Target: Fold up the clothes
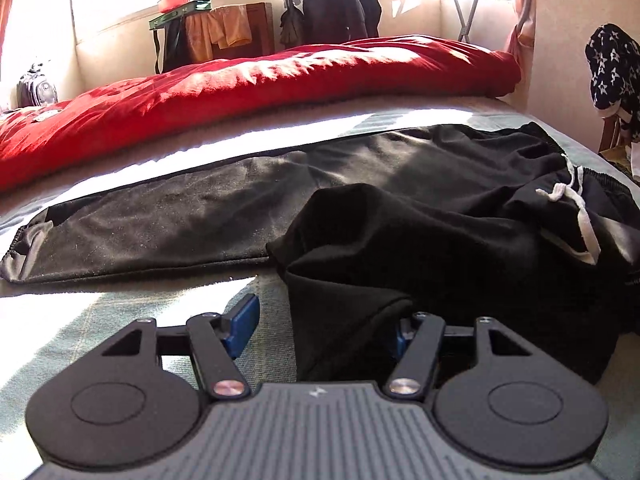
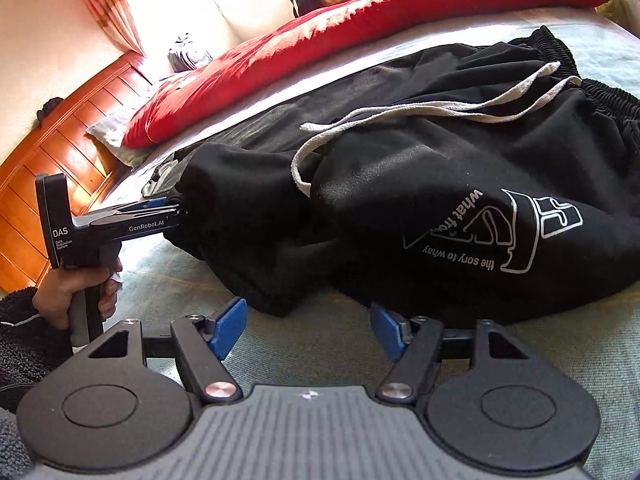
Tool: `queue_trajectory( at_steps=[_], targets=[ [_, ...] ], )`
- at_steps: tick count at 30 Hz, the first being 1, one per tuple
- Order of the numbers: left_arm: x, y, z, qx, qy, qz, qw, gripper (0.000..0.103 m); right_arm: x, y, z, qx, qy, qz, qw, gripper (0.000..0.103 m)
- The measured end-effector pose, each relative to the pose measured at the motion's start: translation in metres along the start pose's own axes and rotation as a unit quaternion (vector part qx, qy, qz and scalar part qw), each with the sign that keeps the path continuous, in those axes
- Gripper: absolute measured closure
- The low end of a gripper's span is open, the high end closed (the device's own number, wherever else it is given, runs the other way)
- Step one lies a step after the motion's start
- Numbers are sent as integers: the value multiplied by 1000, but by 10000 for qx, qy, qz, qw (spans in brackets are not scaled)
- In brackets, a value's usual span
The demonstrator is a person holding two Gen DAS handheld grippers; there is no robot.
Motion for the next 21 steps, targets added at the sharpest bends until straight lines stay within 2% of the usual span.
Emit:
queue_trajectory(
  at_steps=[4,7,9,13,20,21],
  targets=[
    [-11,2,19,302,473,106,9984,42,1,-1,-2,-29,-20,4,10000,29],
    [-29,3,36,526,1006,271,9932,42,-1,2,-4,-37,-2,33,10000,27],
    [-42,2,43,587,1106,427,9912,42,-4,4,-7,-60,14,70,10000,27],
    [-55,0,44,601,913,717,9914,42,-12,7,-12,-100,-22,198,9998,27],
    [-42,-10,14,627,-291,789,9945,41,-21,4,-18,-170,-114,163,9997,24],
    [-40,-10,10,674,-371,790,9939,41,-23,3,-19,-180,-147,156,9996,24]
  ],
)
Point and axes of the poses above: each gripper's, at about its wrist camera, not at the fingertips, and z roughly against the way its jaws point, x to its right, y to its top, the point moved 5 cm from there along -z, roughly the way its jaws point, and after that the axes turned 1 degree about y, right-handed, at the moved point
